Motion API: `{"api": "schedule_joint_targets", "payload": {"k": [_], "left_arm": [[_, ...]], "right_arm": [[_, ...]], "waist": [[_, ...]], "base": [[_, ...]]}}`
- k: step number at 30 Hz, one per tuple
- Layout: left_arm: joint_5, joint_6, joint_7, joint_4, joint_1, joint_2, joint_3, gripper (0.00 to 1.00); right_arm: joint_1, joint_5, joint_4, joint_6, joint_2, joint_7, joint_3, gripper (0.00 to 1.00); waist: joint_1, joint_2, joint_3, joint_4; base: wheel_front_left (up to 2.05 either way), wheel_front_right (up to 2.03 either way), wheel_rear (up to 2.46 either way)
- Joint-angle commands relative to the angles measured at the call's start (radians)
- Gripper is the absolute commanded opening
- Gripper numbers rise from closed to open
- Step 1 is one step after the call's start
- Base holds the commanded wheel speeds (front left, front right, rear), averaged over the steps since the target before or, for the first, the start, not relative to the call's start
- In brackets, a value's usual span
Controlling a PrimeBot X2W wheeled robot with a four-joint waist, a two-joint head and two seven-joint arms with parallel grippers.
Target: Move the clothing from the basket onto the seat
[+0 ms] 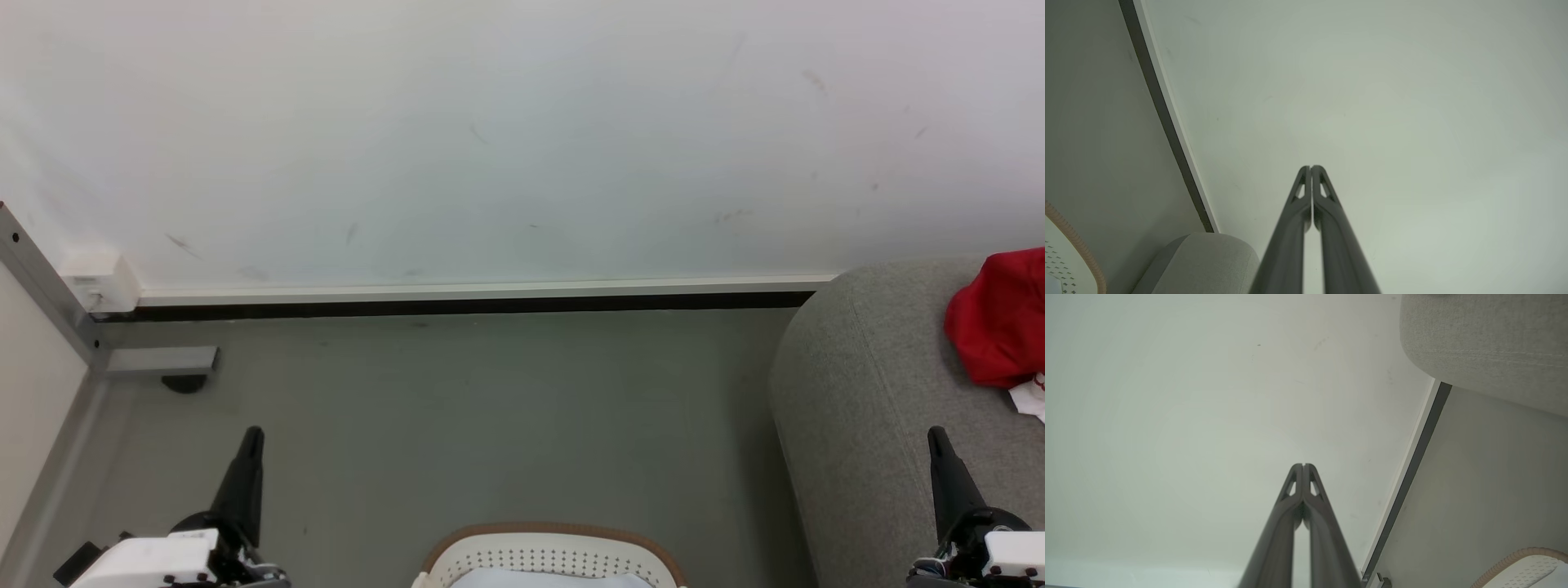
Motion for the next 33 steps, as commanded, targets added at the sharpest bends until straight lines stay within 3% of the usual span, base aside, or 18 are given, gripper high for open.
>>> {"api": "schedule_joint_targets", "payload": {"k": [1, 33], "left_arm": [[-0.012, -0.005, 0.004, -0.003, -0.008, 0.002, 0.003, 0.0], [-0.012, -0.005, 0.004, -0.003, -0.008, 0.002, 0.003, 0.0]], "right_arm": [[-0.012, 0.004, -0.001, -0.002, -0.005, 0.001, 0.0, 0.0], [-0.01, 0.011, -0.002, -0.002, -0.012, -0.008, 0.009, 0.0]], "waist": [[0.0, 0.0, 0.0, 0.0], [0.0, 0.0, 0.0, 0.0]], "base": [[0.0, 0.0, 0.0], [0.0, 0.0, 0.0]]}}
